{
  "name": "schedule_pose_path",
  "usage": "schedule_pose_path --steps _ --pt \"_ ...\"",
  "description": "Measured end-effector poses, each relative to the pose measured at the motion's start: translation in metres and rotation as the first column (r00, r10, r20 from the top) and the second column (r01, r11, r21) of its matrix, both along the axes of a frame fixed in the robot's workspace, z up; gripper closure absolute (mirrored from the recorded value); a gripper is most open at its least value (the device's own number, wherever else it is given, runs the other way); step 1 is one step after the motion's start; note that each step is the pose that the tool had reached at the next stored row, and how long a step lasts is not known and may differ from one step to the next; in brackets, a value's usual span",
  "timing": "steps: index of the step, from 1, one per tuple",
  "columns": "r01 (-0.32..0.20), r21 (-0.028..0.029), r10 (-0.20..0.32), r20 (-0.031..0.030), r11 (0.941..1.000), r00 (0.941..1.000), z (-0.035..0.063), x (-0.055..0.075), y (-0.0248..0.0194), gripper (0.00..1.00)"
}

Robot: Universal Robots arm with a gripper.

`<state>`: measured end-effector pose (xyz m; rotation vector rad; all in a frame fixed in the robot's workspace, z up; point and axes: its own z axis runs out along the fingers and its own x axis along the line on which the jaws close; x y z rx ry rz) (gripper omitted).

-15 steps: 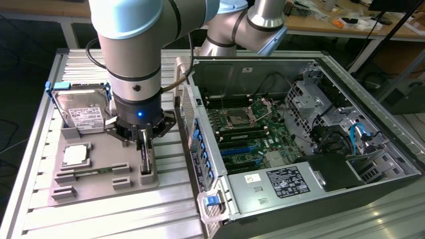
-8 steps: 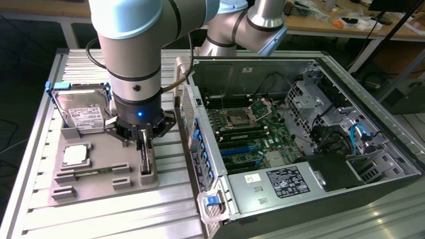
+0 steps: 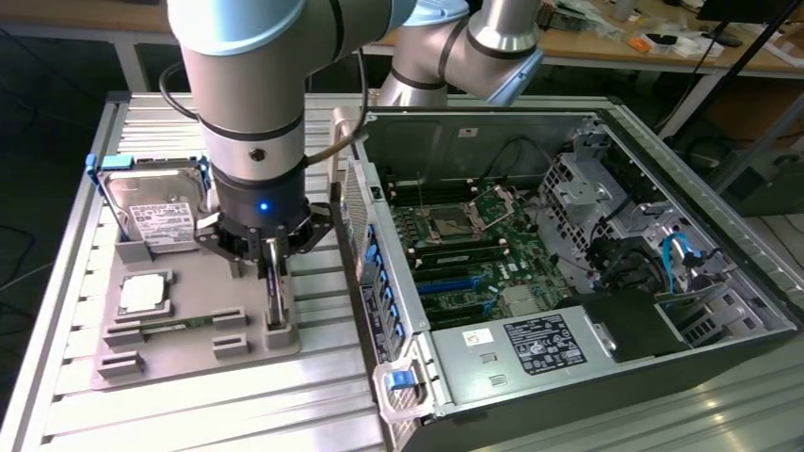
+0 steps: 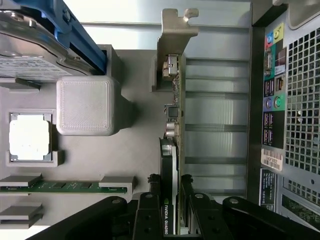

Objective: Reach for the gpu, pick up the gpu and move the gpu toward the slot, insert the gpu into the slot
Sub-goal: 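Pick up the gpu and move the gpu toward the slot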

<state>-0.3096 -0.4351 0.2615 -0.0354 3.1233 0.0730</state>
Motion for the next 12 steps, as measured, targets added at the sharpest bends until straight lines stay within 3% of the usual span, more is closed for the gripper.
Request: schedule_pose_path --steps 12 --pt "0.000 -0.0004 0.000 -0.0001 1.0000 1.0000 0.0180 0.000 0.0000 0.73"
